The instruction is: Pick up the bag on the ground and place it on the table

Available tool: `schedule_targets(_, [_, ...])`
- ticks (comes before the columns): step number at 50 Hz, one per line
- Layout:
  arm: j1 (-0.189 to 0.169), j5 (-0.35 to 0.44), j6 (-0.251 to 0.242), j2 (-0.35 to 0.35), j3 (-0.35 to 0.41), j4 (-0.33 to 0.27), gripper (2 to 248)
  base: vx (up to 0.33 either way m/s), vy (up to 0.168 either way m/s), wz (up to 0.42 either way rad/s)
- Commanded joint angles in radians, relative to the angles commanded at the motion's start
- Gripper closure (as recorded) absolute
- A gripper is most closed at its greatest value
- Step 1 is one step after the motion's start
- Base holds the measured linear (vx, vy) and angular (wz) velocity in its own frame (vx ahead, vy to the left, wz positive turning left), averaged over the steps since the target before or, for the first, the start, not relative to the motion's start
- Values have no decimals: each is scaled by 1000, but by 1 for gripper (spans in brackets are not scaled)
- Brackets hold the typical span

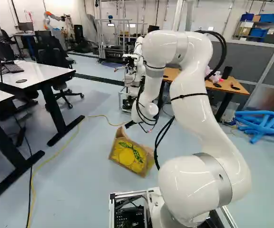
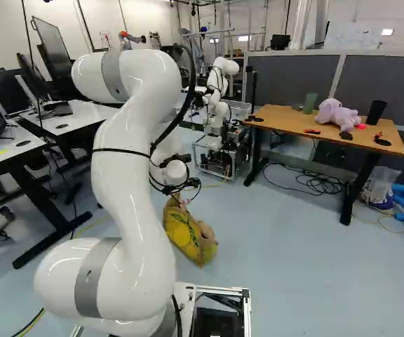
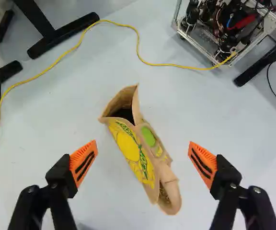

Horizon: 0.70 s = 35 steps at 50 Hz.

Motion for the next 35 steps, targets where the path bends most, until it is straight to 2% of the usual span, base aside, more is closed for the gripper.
schedule_targets(35, [1, -86, 0, -133, -88, 0, 3, 0, 0, 0])
